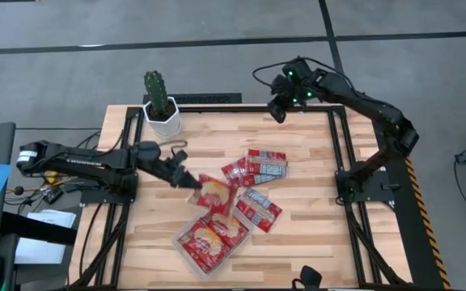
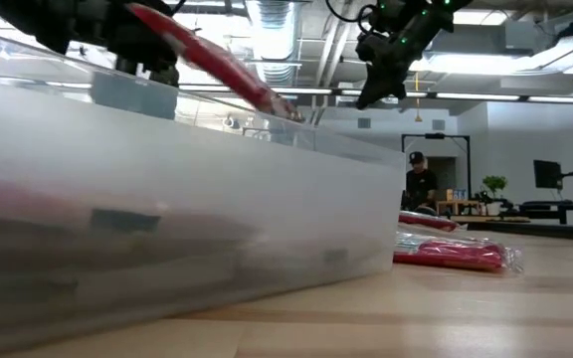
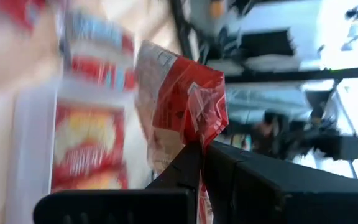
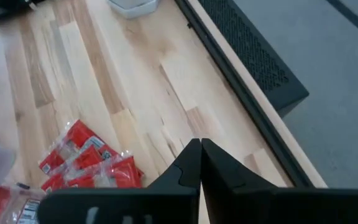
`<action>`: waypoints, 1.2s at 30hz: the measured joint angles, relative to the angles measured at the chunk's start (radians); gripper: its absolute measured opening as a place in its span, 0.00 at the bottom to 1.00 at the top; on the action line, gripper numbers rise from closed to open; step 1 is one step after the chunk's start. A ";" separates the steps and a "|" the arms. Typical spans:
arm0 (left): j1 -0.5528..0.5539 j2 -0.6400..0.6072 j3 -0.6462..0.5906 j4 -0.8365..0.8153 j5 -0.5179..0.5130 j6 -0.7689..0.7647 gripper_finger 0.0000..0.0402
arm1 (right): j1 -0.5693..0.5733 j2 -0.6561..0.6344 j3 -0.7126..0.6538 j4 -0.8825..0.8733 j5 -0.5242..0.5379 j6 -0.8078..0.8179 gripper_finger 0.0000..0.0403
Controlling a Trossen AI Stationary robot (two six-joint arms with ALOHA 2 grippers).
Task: Sort popcorn bags into baskets
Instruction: Put the red popcorn bag into the transparent bin
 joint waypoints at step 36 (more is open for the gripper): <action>-0.067 0.587 0.324 -0.252 0.107 0.368 0.10 | 0.008 0.003 0.000 -0.045 -0.002 -0.034 0.06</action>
